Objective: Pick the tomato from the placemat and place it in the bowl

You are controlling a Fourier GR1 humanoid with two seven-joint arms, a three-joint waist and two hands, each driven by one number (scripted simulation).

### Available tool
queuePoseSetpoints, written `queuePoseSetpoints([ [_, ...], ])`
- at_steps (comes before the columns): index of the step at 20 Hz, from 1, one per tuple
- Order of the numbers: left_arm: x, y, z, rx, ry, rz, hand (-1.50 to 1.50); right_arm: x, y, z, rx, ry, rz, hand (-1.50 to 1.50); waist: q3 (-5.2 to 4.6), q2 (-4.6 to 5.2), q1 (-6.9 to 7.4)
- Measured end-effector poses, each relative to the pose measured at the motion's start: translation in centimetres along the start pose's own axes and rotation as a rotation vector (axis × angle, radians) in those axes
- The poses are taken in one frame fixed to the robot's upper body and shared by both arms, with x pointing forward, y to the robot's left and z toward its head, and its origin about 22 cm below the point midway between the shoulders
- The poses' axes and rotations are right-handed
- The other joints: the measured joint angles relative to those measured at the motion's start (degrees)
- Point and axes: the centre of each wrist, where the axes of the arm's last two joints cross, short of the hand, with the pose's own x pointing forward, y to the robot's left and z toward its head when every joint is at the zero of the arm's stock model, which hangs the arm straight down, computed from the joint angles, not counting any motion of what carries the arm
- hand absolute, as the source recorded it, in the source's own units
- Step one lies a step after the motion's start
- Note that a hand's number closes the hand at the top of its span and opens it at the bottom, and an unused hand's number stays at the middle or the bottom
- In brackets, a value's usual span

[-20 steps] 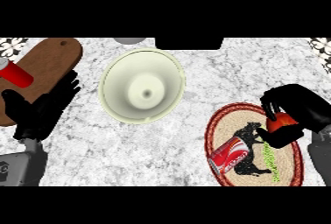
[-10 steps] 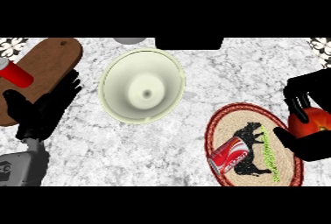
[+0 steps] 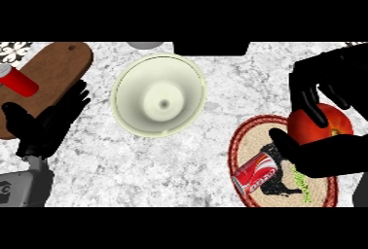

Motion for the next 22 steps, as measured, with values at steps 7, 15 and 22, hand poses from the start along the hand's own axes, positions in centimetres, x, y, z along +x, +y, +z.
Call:
queuePoseSetpoints([
  [7, 0.4, 0.4, -0.5, 0.003, -0.011, -0.008, 0.00, 5.0, -0.7, -3.1, -0.014, -0.050, -0.086, 1.50, 0.04, 0.15, 0.22],
  [15, 0.3, 0.1, -0.6, -0.007, -0.012, -0.010, 0.00, 10.1, -0.4, -8.3, -0.037, -0.026, -0.085, 1.50, 0.04, 0.43, 0.91],
  [22, 0.5, -0.6, -1.3, -0.019, -0.020, -0.012, 0.00, 11.0, 2.6, -14.5, -0.056, 0.041, -0.098, 1.50, 0.03, 0.74, 1.60],
])
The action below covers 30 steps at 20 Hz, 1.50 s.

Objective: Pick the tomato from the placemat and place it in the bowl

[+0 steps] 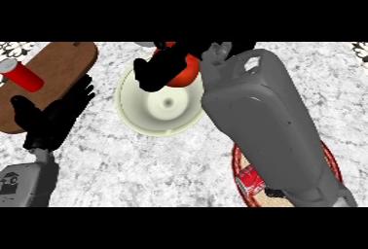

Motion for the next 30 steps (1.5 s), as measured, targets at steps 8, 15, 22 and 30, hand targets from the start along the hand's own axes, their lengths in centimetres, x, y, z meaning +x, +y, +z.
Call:
queuePoseSetpoints([
  [8, 0.5, -0.3, -0.4, -0.017, -0.001, -0.006, 0.00, -2.3, 4.4, -5.7, 0.006, 0.058, -0.048, 1.50, -0.01, 0.31, 1.00],
  [15, 1.2, -0.9, -1.0, -0.052, -0.024, -0.017, 0.00, -5.2, 7.7, -8.4, 0.072, 0.061, -0.103, 1.50, -0.03, 0.92, 3.13],
  [22, 2.1, -1.9, -1.8, -0.094, -0.043, -0.028, 0.00, -8.8, 9.6, -9.2, 0.107, 0.183, -0.359, -1.50, -0.03, 1.67, 5.88],
  [30, 2.3, -2.7, -2.4, -0.120, -0.054, -0.028, 0.00, -10.2, 10.5, -9.4, -0.002, 0.152, -0.513, -1.50, -0.03, 2.16, 7.28],
])
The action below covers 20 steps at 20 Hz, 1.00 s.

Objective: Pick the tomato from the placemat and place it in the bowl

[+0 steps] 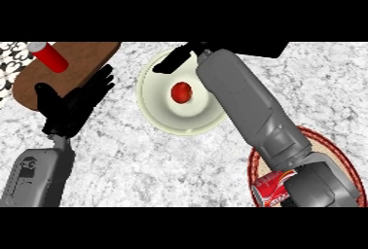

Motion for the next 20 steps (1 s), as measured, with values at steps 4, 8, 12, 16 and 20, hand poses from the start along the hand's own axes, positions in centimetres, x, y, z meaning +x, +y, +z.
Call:
queuePoseSetpoints([
  [4, 0.1, -0.3, 0.0, 0.003, 0.003, 0.004, 0.00, -0.3, 0.1, -0.2, -0.081, -0.041, -0.007, -1.50, 0.01, -0.18, -0.32],
  [8, -0.2, 0.1, 0.3, 0.024, 0.016, 0.007, 0.00, -0.3, -0.1, -0.4, -0.167, -0.058, -0.031, -1.50, 0.02, -0.46, -1.61],
  [12, -0.8, 1.3, 1.2, 0.055, 0.026, 0.014, 0.00, -1.1, -1.8, -0.6, -0.260, -0.068, -0.056, -1.50, 0.04, -0.87, -3.45],
  [16, -1.3, 1.9, 2.0, 0.084, 0.035, 0.025, 0.00, -2.7, -5.0, -0.6, -0.290, -0.092, -0.062, -1.50, 0.09, -1.40, -5.18],
  [20, -1.7, 2.4, 3.1, 0.116, 0.048, 0.025, 0.00, -4.7, -8.0, -0.1, -0.253, -0.190, -0.045, -1.50, 0.11, -2.10, -7.00],
])
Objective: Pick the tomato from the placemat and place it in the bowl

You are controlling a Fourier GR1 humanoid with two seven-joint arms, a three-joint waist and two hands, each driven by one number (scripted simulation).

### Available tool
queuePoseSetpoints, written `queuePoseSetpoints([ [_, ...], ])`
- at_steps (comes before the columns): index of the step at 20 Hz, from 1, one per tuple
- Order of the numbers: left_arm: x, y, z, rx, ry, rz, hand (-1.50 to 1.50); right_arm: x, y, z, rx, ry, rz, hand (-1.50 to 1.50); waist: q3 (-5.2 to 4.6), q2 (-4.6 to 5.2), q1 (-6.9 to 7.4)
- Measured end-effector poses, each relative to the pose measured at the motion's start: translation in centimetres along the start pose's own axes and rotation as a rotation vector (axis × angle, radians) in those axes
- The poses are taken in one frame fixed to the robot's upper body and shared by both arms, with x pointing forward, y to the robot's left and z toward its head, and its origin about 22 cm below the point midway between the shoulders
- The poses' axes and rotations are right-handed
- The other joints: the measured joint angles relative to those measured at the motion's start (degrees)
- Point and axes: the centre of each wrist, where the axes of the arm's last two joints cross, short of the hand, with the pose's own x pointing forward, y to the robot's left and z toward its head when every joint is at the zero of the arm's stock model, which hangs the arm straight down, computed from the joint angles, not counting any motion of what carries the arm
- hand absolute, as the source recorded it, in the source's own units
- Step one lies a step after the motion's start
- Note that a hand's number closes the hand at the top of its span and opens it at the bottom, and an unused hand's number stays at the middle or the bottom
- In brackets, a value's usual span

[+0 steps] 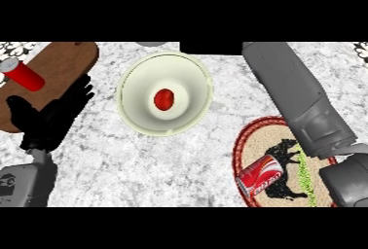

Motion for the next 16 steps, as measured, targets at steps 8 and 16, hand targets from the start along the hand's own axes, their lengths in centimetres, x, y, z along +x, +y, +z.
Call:
queuePoseSetpoints([
  [8, -0.7, 1.0, 0.9, 0.051, 0.032, 0.012, 0.00, -1.7, -5.5, 1.4, 0.113, -0.170, -0.122, -1.50, 0.03, -1.21, -3.54],
  [16, -2.1, 2.0, 2.2, 0.087, 0.058, 0.020, 0.00, -5.6, -9.8, 6.3, 0.253, -0.256, -0.344, 1.50, 0.02, -1.96, -5.81],
])
